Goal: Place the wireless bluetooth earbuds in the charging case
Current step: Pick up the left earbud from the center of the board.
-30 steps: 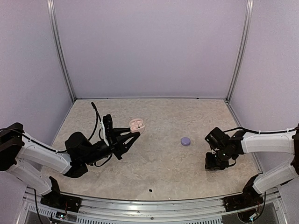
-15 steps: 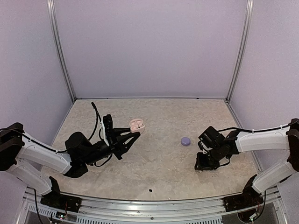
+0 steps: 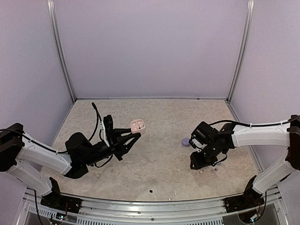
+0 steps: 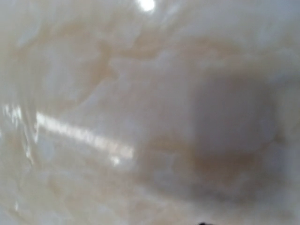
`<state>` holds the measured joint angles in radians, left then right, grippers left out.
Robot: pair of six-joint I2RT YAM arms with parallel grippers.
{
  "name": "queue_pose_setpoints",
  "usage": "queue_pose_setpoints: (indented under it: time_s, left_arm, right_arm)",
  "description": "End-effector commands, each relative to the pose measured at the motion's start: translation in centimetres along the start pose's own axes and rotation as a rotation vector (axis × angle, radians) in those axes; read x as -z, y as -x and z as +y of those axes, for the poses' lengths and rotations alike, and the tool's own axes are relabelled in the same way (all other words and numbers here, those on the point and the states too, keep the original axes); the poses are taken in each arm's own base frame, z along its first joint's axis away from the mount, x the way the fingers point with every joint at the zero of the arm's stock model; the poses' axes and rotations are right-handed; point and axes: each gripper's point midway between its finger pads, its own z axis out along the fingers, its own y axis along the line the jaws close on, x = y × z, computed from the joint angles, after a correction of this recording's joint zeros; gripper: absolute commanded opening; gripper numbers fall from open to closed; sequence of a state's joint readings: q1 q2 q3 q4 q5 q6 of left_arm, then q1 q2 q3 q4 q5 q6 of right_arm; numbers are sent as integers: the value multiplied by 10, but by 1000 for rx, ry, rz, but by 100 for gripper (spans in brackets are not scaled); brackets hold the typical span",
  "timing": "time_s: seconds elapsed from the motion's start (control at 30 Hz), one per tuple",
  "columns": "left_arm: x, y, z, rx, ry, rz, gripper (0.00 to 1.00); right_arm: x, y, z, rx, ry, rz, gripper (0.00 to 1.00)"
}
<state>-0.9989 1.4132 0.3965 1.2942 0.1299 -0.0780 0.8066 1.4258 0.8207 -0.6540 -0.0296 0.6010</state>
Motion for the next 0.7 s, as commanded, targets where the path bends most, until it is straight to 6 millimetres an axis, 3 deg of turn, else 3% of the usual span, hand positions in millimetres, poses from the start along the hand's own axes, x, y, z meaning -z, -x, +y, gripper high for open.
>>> queue_pose_setpoints:
  time_s: [0.0,0.2,0.67]
  left_arm:
    - [-5,12,0,-6,-9,-36,2]
    - [-4,11,0,1,-13,-39,2]
    - [-1,11,0,-2,-10,-45,2]
  right_arm:
    - [-3,-26,0,66,-31,110,47]
    - [-11,-46,-30,2,-157,147,47]
    - [-24,-42,-49,8,-229,139,48]
